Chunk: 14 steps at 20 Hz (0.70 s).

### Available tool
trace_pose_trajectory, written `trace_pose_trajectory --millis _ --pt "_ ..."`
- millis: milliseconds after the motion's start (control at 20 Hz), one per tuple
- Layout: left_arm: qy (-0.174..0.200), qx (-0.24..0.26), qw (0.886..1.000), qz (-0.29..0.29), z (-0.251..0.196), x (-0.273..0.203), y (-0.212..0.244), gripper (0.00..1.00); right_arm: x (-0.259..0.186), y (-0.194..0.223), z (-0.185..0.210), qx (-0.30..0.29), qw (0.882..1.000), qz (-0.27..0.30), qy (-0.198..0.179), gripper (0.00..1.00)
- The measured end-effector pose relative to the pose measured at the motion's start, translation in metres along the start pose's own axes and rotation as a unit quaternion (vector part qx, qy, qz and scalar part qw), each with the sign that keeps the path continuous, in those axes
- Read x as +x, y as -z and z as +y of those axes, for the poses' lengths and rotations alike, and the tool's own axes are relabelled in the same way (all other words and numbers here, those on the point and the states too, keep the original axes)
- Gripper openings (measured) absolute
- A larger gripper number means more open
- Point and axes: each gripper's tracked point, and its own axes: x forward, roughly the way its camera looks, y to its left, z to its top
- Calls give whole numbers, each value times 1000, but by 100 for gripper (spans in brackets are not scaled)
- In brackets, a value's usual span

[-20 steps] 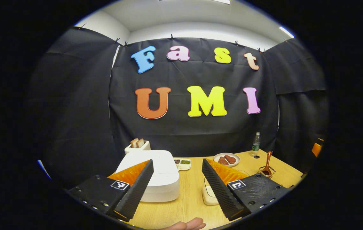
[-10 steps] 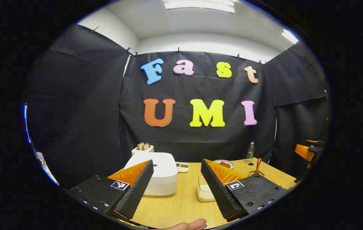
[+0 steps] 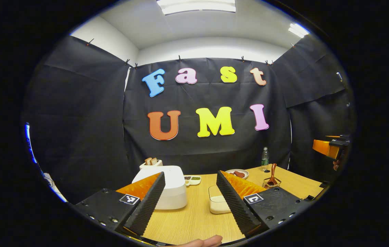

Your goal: Close the left gripper, press the button to open the rice cooker; take a wooden spoon from the chopstick holder with the right hand, scoop a spoonful of rice and pour it into the rice cooker, then put the wooden spoon back into the chopstick holder.

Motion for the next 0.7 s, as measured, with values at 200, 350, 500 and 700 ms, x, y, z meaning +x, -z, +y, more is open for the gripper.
trace_pose_trajectory --millis 200,350,500,700 --pt "-1 -4 1000 7 4 2 5 95 -3 6 5 3 1000 7 -9 100" --pt "-1 -6 1000 20 5 4 16 95 1 15 3 10 1000 20 -5 100" --pt "-6 1 1000 17 9 4 14 95 1 18 7 7 1000 27 -11 96" --pt "-1 0 1000 21 8 5 19 95 3 22 9 -1 1000 30 -10 96"
